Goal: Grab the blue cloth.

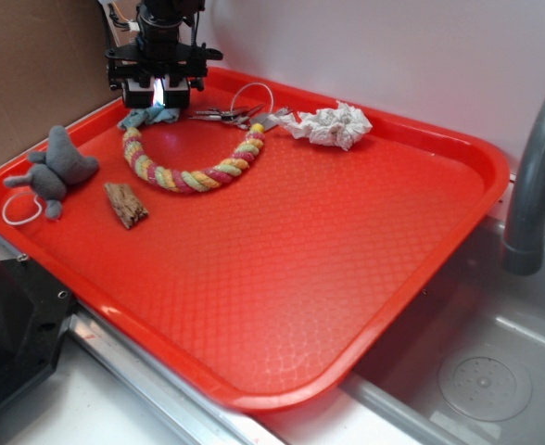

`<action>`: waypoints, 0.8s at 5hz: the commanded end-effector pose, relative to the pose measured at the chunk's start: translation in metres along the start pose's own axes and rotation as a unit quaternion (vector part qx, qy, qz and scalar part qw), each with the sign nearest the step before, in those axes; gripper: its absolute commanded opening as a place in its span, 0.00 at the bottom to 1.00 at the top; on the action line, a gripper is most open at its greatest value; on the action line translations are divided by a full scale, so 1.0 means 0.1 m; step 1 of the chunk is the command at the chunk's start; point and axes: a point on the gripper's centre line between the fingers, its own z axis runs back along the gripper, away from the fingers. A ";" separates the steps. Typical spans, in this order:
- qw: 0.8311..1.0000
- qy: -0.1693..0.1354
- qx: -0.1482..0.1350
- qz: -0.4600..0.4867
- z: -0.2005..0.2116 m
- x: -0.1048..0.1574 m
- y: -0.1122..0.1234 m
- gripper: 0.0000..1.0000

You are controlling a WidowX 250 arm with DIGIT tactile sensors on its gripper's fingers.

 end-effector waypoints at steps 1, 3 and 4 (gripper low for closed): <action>0.974 -0.027 -0.147 -0.168 0.89 -0.09 0.09 0.00; 0.879 0.021 -0.270 -0.391 1.67 -0.74 0.11 0.00; 0.815 0.028 -0.293 -0.499 2.00 -1.11 0.17 0.00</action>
